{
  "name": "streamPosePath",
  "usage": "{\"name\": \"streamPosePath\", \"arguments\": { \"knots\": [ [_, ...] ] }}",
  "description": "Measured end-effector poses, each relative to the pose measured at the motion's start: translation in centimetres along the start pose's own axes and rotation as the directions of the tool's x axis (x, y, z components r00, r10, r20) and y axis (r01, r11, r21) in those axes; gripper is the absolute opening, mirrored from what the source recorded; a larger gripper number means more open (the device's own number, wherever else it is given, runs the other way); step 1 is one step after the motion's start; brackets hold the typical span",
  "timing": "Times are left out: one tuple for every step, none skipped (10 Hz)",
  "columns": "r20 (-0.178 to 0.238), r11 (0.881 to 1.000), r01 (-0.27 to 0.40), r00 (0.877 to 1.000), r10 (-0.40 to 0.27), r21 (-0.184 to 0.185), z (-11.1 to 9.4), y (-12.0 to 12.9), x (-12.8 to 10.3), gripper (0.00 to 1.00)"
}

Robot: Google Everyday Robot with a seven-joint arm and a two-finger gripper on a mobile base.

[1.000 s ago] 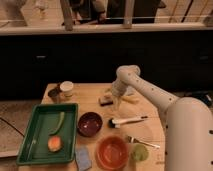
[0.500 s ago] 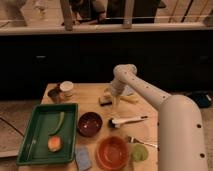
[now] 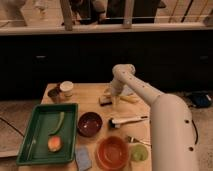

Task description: Place eraser in purple bowl

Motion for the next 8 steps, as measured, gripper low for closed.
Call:
{"name": "streamPosePath", "arguments": {
  "knots": [
    [0.001, 1.000, 0.002, 1.000, -0.002, -0.001, 0.09, 0.05, 0.03, 0.61],
    [0.002, 1.000, 0.005, 1.000, -0.005, -0.003, 0.12, 0.08, -0.06, 0.52],
    [0.002, 1.000, 0.006, 1.000, -0.006, -0.003, 0.05, 0.18, 0.00, 0.39],
    [0.002, 1.000, 0.006, 1.000, -0.006, -0.007, 0.03, 0.36, 0.04, 0.30],
    [0.002, 1.000, 0.006, 1.000, -0.006, -0.005, -0.02, 0.42, 0.10, 0.20],
    [0.002, 1.000, 0.005, 1.000, -0.005, 0.000, -0.09, 0.48, 0.16, 0.08],
    [0.002, 1.000, 0.003, 1.000, -0.003, 0.004, -0.20, 0.55, 0.23, 0.02],
    [0.003, 1.000, 0.002, 1.000, -0.002, 0.008, -0.31, 0.59, 0.26, 0.00]
  ]
}}
